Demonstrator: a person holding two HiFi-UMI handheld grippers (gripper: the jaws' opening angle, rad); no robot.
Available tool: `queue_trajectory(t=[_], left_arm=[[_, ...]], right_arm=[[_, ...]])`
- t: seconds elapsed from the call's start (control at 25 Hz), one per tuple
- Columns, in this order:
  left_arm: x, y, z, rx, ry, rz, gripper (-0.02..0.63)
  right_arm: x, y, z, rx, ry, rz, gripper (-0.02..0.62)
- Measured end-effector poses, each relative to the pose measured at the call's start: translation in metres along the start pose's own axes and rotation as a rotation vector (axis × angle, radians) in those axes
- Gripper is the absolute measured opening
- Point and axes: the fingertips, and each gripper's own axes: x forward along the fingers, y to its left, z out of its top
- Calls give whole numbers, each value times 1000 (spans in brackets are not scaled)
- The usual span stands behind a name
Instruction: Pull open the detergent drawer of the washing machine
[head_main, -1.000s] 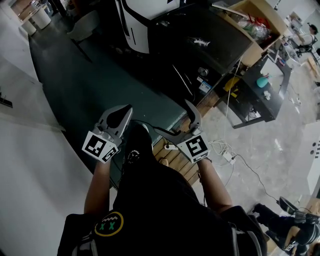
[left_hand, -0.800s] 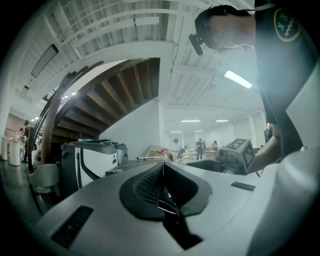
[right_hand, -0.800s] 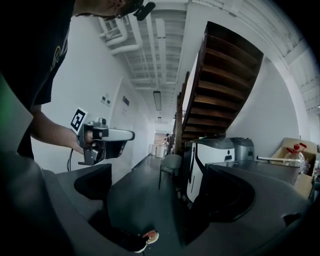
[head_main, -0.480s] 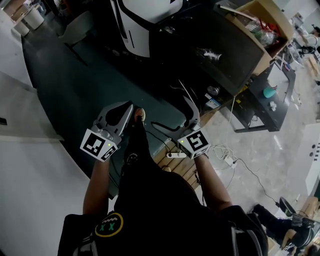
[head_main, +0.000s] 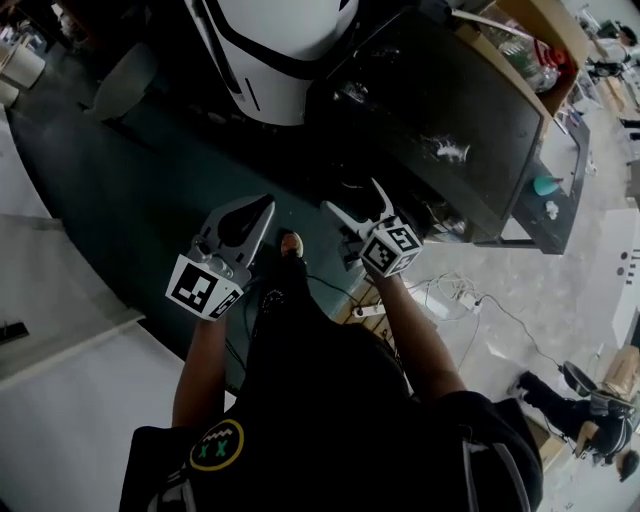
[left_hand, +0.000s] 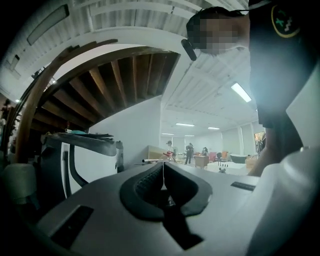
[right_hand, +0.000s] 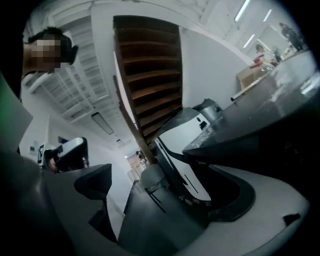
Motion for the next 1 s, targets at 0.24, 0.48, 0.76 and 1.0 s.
queue_trajectory(t=[0.24,0.48,0.76,1.0], left_arm=[[27,62,50,5,-7,-117,22],[41,85,68,-11,3,-157,23],[56,94,63,-24,32,-198,23],[71,93,54,-15,70,-239,23]], right_arm=[[57,-49,-5,288,-84,-154,598],[88,-83,-30,411,-105,-235,569],[106,-130,-27,468,-176,-312,538],[117,-150,-24,505,-238,-306,517]])
